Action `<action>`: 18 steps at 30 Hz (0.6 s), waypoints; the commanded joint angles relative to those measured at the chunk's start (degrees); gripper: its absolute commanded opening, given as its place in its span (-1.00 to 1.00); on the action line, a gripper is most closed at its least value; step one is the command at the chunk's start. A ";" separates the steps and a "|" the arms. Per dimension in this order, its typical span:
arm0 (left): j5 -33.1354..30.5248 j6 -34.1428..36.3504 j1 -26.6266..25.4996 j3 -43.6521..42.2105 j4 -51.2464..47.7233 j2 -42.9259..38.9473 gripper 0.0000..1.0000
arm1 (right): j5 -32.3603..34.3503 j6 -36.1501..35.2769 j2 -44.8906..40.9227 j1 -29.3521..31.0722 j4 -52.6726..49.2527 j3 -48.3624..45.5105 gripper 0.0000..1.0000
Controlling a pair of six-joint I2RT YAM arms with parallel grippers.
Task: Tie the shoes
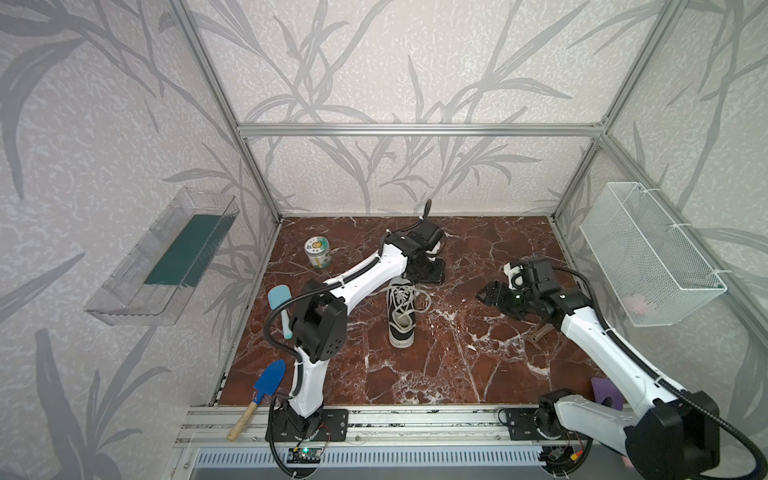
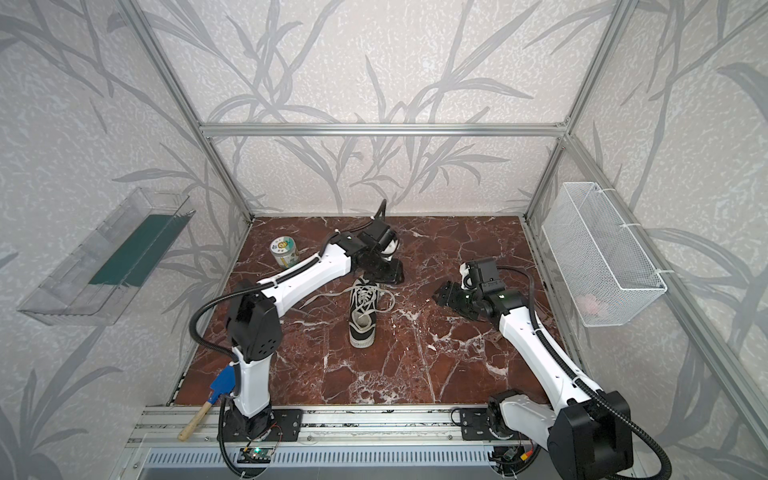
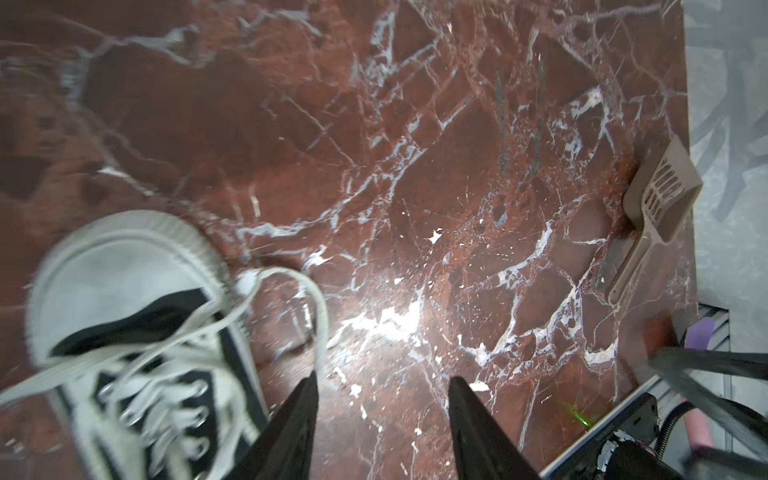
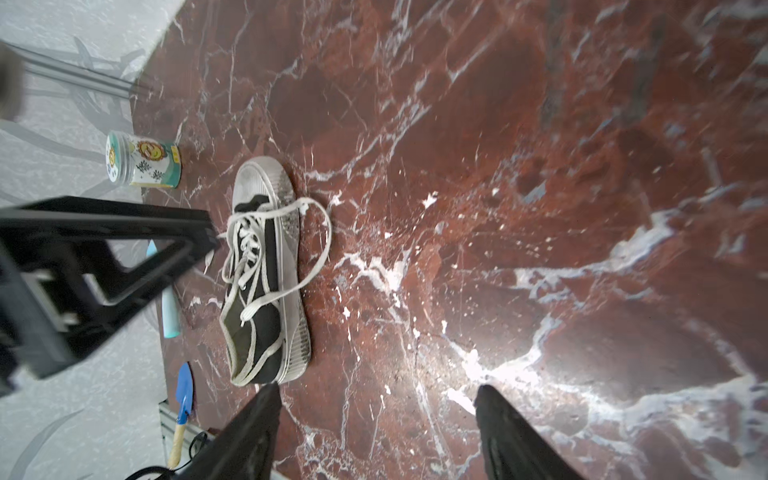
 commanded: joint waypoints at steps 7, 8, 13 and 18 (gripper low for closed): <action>2.71 4.85 12.10 -21.82 3.80 -18.27 0.07 | 9.96 22.04 2.41 21.38 17.32 -5.15 0.48; 3.61 5.04 13.30 -23.37 4.08 -19.72 0.06 | 10.54 23.99 3.80 23.19 18.91 -4.99 0.49; 5.16 5.74 16.62 -28.86 5.67 -24.22 0.07 | 12.83 28.23 11.43 28.49 25.79 -2.99 0.48; 7.91 5.80 19.42 -31.87 7.06 -24.55 0.07 | 13.51 26.32 19.42 29.22 24.74 3.47 0.42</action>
